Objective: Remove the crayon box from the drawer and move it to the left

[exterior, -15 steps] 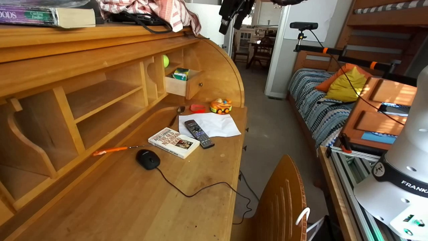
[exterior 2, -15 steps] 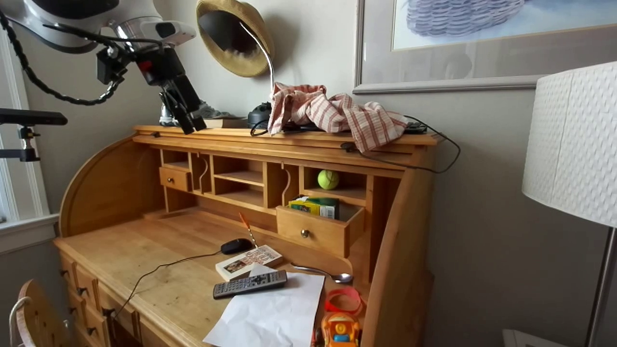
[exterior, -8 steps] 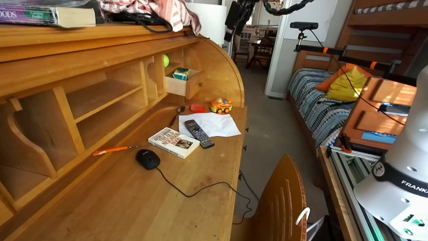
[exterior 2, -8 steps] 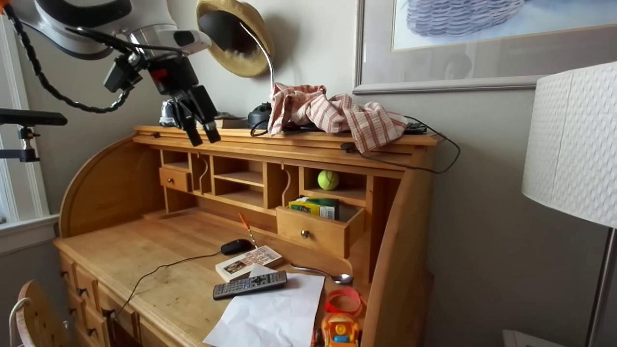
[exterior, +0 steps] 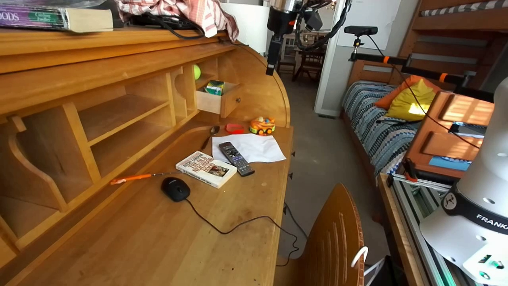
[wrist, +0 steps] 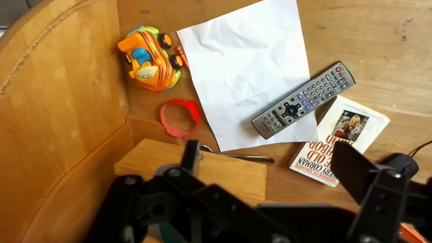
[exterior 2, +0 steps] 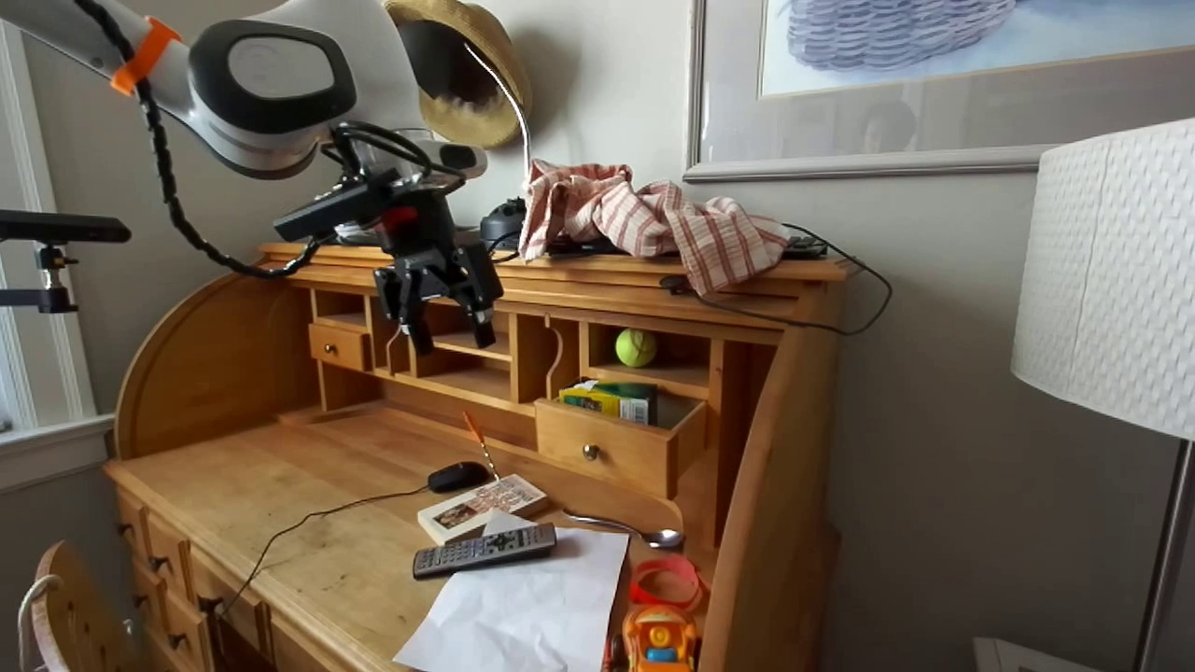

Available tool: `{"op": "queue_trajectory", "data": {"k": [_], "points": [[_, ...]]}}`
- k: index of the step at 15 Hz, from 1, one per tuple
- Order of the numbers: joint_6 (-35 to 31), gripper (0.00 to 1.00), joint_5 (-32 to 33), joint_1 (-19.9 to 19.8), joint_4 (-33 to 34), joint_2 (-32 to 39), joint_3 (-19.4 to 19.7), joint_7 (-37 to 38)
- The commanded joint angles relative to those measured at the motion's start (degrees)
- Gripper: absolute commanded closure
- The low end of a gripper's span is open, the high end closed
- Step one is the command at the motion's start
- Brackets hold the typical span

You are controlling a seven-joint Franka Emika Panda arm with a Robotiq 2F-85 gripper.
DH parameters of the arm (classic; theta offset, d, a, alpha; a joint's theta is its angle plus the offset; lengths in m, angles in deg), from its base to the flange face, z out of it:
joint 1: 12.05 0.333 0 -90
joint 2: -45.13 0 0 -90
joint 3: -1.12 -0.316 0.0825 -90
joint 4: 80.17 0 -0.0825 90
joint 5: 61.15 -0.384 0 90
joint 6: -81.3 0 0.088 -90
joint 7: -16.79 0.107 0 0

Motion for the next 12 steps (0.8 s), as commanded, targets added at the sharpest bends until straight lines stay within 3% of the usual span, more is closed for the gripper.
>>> {"op": "queue_trajectory", "data": {"k": [1,6,9,12], "points": [[0.2,0.0,0.0,-0.1,0.2,0.3,-0.2,0.0],[0.2,0.0,0.0,-0.2,0.2,-0.6,-0.1,0.0],[-7.4,0.0,-1.9,0.0,-0.3,2.5,0.4,-4.1],[-15.5,0.0,-8.2,-0.2,1.3,7.5,0.8,-10.9]]}}
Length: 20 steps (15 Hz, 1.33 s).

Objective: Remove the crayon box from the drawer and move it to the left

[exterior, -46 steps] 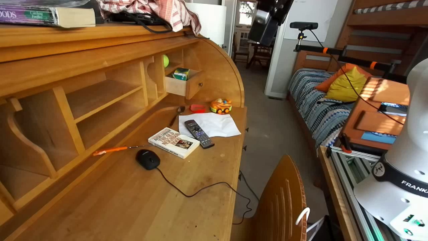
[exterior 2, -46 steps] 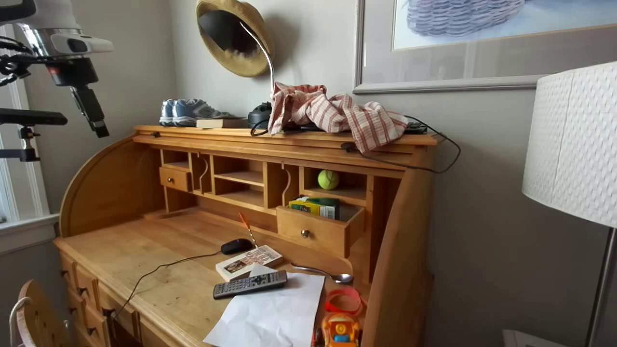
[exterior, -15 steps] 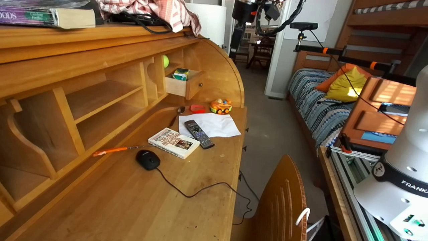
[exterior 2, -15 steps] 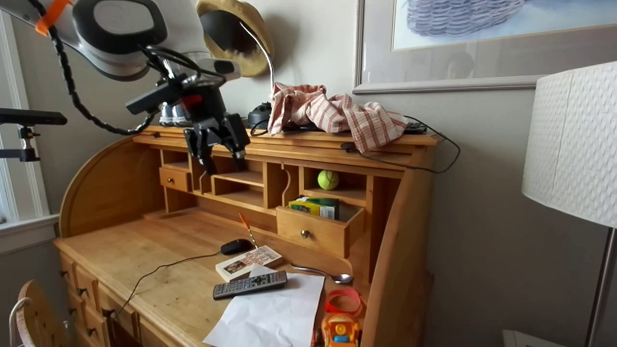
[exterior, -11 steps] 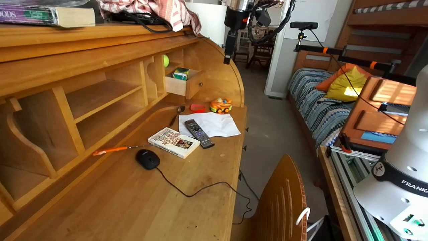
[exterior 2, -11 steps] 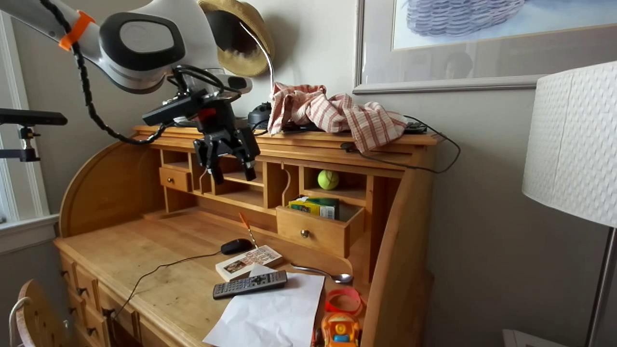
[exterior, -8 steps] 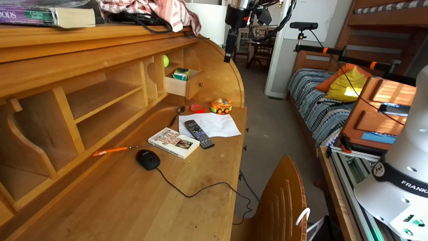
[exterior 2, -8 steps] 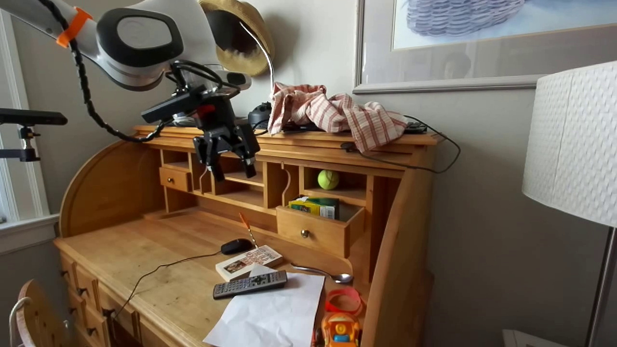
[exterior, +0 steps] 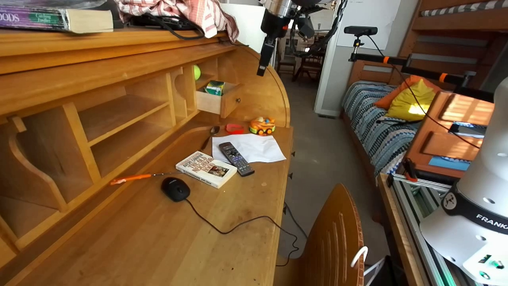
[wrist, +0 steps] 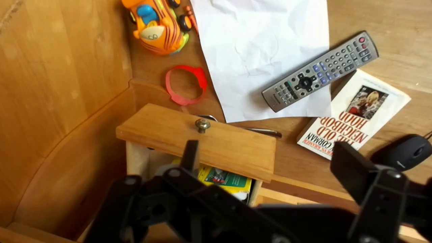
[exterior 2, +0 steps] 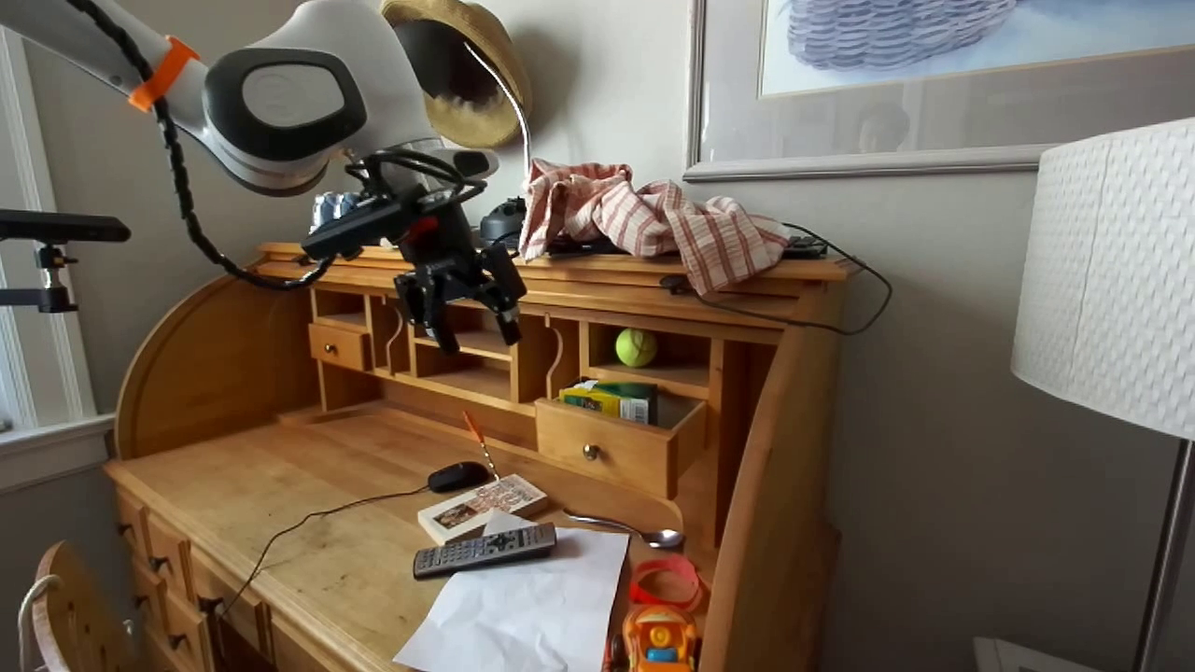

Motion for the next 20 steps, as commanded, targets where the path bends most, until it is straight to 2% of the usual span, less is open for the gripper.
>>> {"op": "queue_trajectory", "data": {"k": [1,5,7,13,19,20], "points": [[-8.7,0.0,-8.4,-0.3,2.0,6.4,0.3,-9.1],[-17.1,0.0,-21.1,-0.9,6.2,14.0,-2.4,-17.4],[-19.1,0.0,-24.2,-1.2,8.1,16.9,-4.3,-20.1],[-23.3,0.0,-28.5,-2.6,13.1,23.1,-8.4,-23.4],[-26.1,0.0,-33.2,-6.2,13.1,24.7,-11.8,-25.5],[-26.2,0.03,-33.8,-6.8,13.0,24.7,-12.5,-26.0]]}}
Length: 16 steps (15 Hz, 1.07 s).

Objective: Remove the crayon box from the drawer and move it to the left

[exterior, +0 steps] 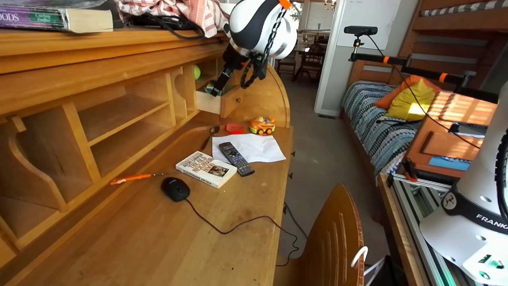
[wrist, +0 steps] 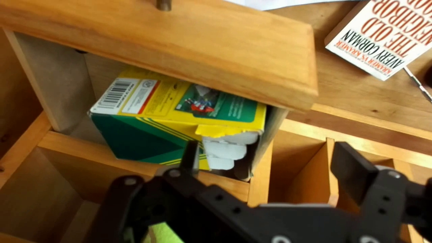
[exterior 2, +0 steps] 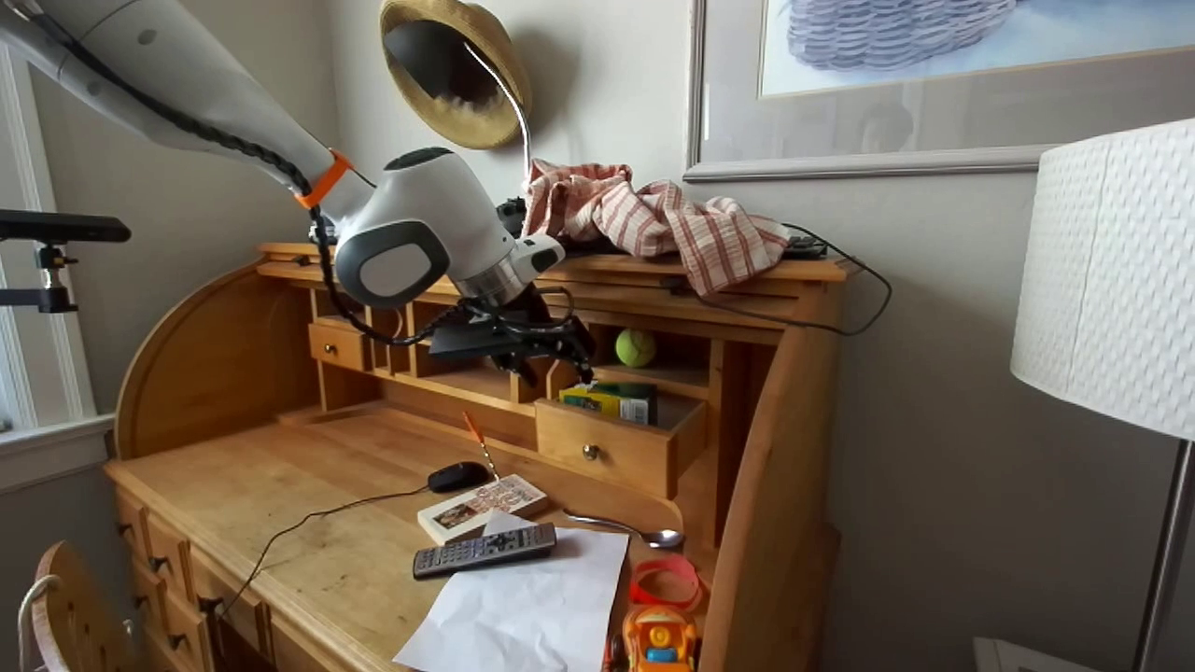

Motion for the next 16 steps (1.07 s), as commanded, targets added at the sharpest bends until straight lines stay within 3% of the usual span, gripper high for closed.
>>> {"op": "queue_trajectory", "data": {"k": [1,2,4,11,13,16], "points": [[-1.6,0.08,-3.3,-2.7,0.6,1.3,-2.9,-3.1],[-1.7,0.26,-3.6,-3.1,0.6,1.5,-3.3,-3.4],[-1.8,0.38,-4.0,-3.8,0.7,1.7,-4.2,-3.8],[-2.0,0.94,-3.7,-5.7,1.4,2.0,-5.8,-3.5],[-2.0,1.0,-3.5,-5.8,1.3,2.1,-6.1,-3.4],[-0.4,1.0,-3.1,-5.5,1.3,1.8,-5.5,-1.8]]}}
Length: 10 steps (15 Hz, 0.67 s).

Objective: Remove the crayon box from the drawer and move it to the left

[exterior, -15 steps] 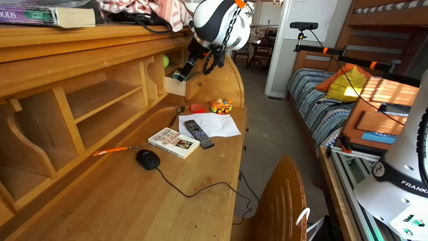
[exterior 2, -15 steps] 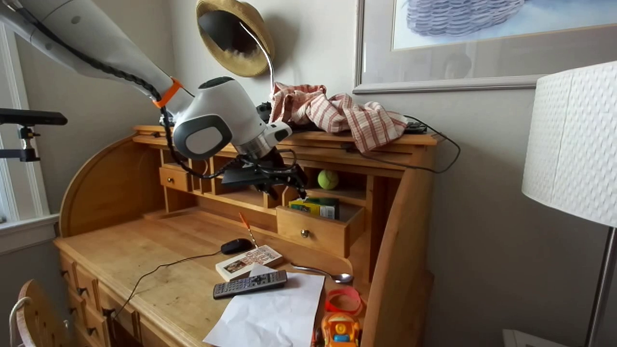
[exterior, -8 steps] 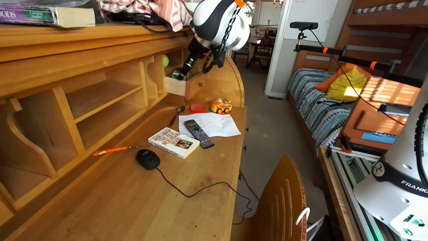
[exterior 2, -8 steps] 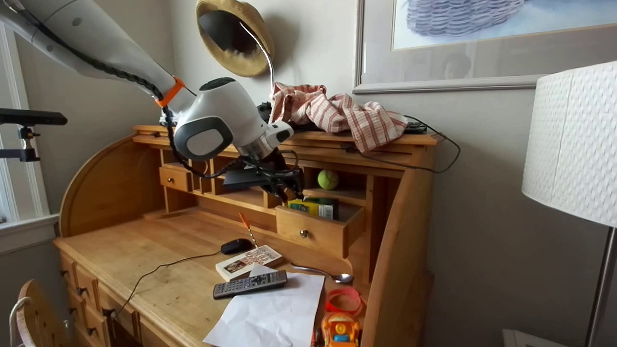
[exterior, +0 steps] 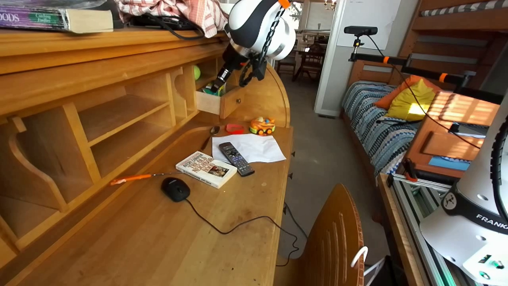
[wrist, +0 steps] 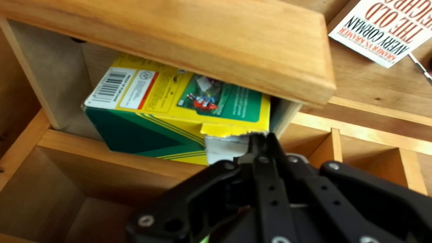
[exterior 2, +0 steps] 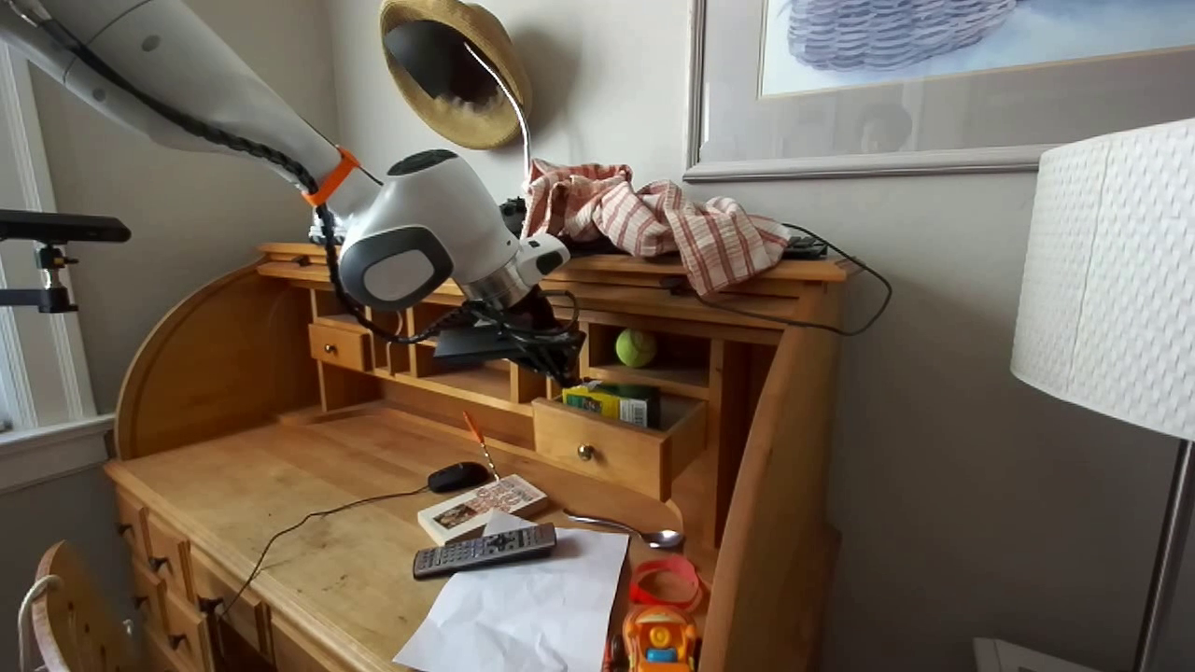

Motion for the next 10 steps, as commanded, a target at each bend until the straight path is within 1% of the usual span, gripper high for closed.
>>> {"op": "queue_trajectory", "data": {"k": [1,2,4,6,8,10], "points": [[2.2,1.0,-0.6,-0.5,0.2,0.3,0.2,1.0],[3.8,1.0,-1.4,-1.2,-0.4,-1.5,-0.3,1.0],[3.5,1.0,-2.9,-2.4,-1.9,-4.6,-0.9,1.0],[3.4,1.0,-6.2,-4.3,-3.4,-8.3,-2.1,-0.1],[4.7,1.0,-9.7,-6.0,-4.6,-12.0,-3.0,-0.8],[5.0,1.0,-13.2,-6.9,-4.9,-14.6,-3.4,-1.7]]}}
